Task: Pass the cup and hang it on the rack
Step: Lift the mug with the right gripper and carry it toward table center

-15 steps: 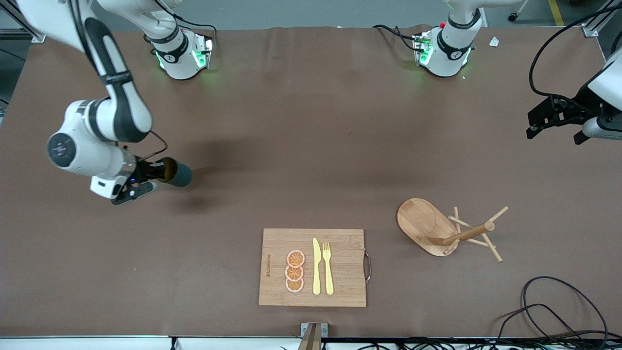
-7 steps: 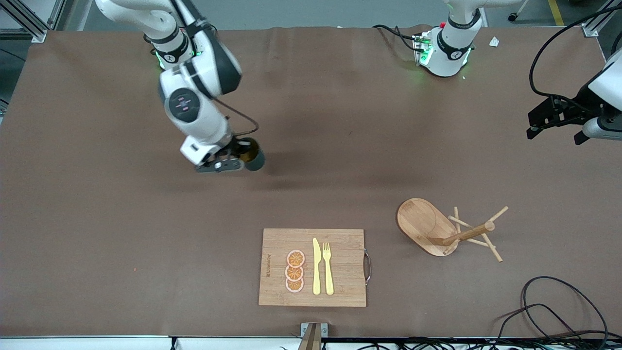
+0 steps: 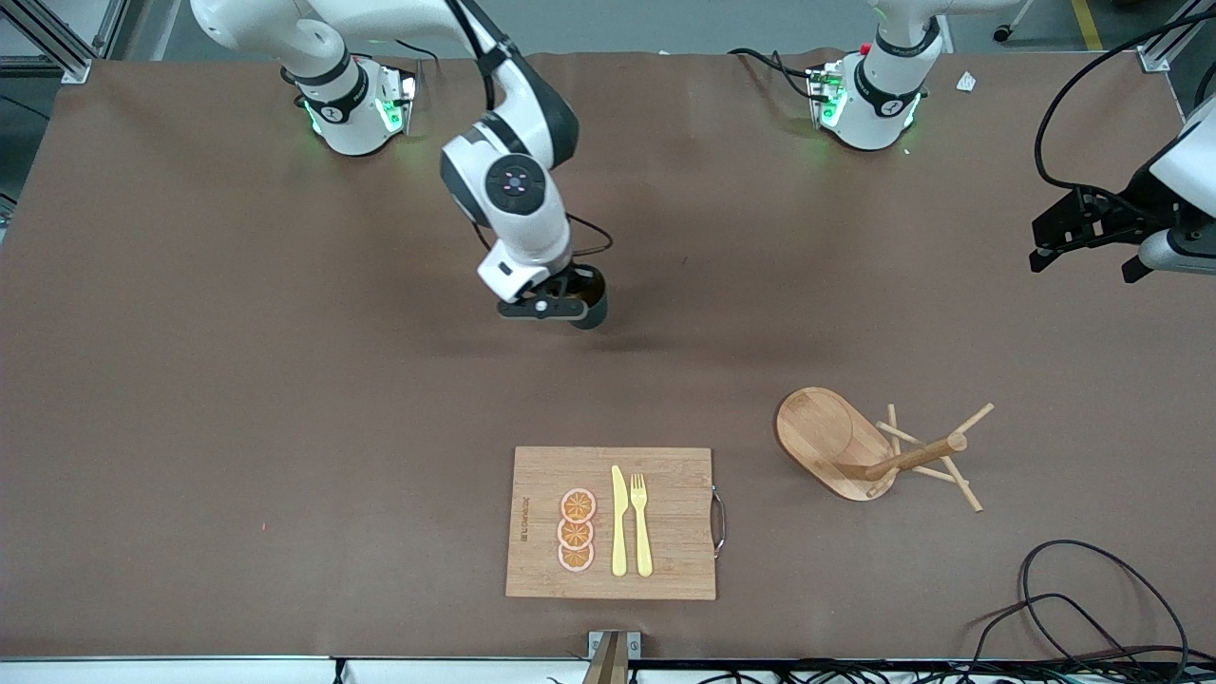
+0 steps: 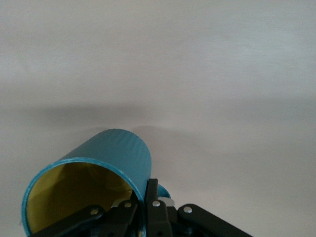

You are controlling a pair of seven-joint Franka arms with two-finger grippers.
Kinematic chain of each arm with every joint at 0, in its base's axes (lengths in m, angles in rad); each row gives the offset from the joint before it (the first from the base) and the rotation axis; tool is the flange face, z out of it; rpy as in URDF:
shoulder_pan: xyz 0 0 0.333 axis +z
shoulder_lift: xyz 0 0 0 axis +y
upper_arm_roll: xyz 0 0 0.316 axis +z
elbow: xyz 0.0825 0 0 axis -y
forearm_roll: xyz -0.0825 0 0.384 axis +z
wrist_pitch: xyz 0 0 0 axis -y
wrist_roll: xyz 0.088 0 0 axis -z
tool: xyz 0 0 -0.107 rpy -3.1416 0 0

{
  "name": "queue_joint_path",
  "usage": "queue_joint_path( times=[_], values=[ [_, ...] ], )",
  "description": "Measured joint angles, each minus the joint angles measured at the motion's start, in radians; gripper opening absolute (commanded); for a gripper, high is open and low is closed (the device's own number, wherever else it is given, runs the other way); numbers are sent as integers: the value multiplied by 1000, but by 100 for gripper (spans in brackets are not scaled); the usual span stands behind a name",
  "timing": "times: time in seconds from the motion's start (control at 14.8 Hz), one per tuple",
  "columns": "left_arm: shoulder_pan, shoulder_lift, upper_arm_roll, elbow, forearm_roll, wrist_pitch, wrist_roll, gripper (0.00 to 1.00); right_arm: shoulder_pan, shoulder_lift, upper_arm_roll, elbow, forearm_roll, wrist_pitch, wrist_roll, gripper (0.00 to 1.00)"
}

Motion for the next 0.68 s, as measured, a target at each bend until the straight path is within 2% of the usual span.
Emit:
queue_joint_path(
  times=[0.27, 0.68],
  values=[
    [0, 0, 0, 0, 0, 0, 0, 100, 55, 105, -2, 91, 0, 19, 28, 1],
    [0, 0, 0, 0, 0, 0, 0, 100, 67, 162, -4, 146, 0, 52, 114, 2]
  ],
)
